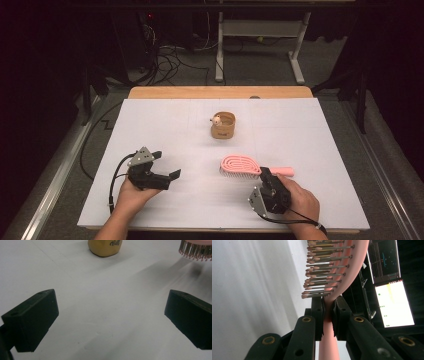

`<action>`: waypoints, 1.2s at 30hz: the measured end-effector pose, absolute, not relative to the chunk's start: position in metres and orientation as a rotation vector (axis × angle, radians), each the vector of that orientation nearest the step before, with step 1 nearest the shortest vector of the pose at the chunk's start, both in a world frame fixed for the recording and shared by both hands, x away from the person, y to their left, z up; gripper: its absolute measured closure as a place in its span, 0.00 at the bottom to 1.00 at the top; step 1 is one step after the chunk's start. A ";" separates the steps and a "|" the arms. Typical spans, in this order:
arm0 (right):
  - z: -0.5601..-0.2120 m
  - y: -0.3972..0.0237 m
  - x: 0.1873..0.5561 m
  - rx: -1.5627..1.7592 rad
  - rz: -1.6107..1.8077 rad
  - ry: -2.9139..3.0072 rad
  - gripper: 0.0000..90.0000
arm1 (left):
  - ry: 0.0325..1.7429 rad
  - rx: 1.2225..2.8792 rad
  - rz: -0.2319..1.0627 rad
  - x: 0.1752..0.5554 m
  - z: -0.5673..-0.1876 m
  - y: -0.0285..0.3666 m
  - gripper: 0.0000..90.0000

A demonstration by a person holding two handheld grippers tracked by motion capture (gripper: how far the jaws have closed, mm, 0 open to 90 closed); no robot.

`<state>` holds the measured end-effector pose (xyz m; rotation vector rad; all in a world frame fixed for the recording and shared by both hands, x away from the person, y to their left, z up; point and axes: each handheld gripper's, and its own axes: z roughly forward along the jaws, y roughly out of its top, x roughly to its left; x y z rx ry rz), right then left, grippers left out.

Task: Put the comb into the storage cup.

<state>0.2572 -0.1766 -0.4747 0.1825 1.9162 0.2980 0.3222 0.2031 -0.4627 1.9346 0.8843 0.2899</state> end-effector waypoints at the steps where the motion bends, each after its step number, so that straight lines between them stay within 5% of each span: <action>1: -0.474 -0.177 0.257 0.187 0.301 1.917 0.91 | 0.884 1.932 0.283 0.322 -0.464 0.204 0.00; 36: -0.455 -0.199 0.262 0.463 0.565 1.943 0.92 | 0.875 1.845 0.280 0.315 -0.471 0.206 0.00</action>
